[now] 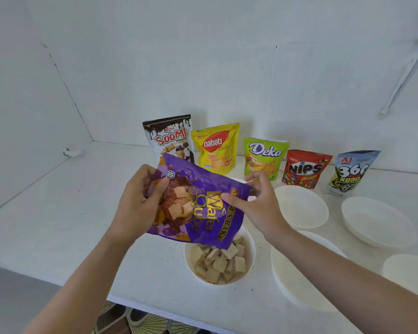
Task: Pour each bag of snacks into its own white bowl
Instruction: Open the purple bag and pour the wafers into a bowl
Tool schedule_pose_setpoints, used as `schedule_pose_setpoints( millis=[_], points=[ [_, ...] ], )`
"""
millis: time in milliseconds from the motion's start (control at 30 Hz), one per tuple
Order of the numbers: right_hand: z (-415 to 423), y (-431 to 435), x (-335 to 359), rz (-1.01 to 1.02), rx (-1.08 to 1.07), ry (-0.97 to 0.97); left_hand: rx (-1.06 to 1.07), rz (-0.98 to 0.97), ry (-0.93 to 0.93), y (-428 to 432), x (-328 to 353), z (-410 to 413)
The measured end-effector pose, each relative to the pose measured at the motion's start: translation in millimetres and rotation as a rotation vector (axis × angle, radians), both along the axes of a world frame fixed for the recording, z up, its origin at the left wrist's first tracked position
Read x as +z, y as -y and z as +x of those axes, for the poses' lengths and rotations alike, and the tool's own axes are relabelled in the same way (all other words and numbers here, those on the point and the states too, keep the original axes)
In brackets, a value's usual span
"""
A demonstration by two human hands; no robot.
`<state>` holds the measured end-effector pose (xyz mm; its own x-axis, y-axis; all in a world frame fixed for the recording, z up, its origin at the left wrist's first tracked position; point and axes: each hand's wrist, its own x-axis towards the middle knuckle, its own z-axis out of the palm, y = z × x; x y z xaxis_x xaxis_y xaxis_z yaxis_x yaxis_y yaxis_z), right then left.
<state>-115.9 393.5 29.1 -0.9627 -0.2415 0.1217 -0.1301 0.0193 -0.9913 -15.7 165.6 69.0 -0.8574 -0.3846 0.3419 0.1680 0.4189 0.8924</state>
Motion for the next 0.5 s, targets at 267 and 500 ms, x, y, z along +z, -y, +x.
schedule_pose_setpoints(
  millis=[267, 500],
  points=[
    [5, 19, -3, -0.339, 0.276, 0.411, 0.116, 0.533, -0.097, 5, -15, 18],
    [-3, 31, 5, -0.068, 0.196, 0.060, 0.181, 0.480, 0.132, 18, -14, 39]
  ],
)
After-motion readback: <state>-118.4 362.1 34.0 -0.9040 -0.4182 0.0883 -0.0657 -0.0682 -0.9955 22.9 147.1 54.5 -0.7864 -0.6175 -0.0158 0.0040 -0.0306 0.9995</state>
